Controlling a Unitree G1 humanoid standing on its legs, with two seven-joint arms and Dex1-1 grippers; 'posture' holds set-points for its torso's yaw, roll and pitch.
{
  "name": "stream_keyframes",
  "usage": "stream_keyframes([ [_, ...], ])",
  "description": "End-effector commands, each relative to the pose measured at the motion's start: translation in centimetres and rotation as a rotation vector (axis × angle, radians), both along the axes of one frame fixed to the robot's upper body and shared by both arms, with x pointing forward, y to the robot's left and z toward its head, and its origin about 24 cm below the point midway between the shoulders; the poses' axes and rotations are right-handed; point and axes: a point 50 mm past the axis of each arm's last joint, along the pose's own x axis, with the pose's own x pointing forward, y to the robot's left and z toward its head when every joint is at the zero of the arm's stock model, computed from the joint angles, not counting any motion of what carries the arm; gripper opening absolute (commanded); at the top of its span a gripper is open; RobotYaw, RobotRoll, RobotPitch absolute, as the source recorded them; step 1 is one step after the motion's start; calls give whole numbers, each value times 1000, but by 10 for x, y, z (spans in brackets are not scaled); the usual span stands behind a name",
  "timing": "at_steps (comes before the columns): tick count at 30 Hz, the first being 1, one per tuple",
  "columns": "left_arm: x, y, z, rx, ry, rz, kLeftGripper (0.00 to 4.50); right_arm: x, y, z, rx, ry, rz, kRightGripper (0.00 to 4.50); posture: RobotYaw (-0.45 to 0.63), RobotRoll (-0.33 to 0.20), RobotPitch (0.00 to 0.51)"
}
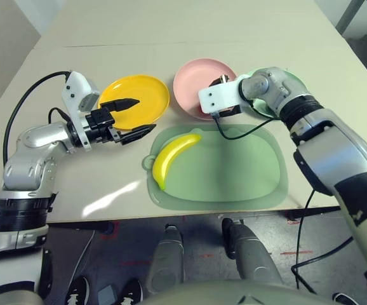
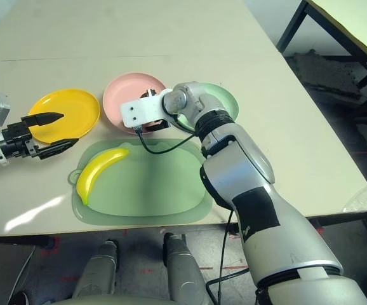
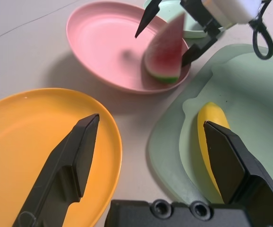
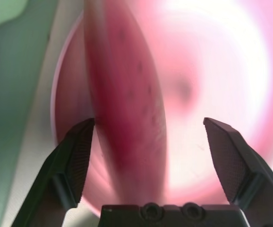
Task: Place the fruits into color-matched plates.
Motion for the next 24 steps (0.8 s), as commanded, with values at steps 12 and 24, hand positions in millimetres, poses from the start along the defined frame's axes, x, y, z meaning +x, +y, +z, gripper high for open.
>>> stream_keyframes([
  [12,9,0,0,26,-1,-36,4500,-18,-7,98,111,15,146,4484,-43,0,205],
  [24,6,-2,11,247,-118,-188,4500,-67,-81,30,633,571,81,4484,-37,0,217],
])
